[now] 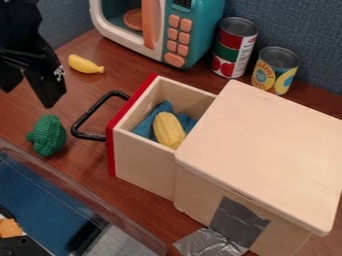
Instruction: Close the drawer
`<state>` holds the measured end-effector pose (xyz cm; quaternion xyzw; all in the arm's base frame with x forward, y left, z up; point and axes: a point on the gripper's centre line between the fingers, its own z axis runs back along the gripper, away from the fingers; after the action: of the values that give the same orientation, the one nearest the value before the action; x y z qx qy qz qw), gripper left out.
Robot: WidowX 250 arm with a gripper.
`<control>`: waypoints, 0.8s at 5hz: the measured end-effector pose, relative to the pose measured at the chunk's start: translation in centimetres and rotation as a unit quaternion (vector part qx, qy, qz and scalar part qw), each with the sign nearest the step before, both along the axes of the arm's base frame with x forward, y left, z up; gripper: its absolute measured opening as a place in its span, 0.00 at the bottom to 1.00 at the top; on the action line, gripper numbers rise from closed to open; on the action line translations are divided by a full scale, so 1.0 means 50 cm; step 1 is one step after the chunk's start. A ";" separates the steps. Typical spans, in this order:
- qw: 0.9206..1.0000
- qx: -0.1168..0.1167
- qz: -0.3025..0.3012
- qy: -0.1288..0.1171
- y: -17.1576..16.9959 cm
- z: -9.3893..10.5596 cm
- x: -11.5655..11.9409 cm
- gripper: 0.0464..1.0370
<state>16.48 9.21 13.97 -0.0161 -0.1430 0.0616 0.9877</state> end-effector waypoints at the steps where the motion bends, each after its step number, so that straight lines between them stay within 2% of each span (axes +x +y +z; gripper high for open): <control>1: 1.000 0.001 -0.003 0.002 0.001 -0.003 -0.001 0.96; 2: 0.997 0.045 -0.066 0.012 0.043 -0.025 -0.001 0.96; 3: 0.991 0.042 -0.124 0.014 0.079 -0.049 0.010 0.96; 4: 0.979 0.042 -0.201 0.001 0.118 -0.054 0.037 0.96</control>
<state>18.33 15.11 11.29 -0.0033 -0.1380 -0.1442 0.9799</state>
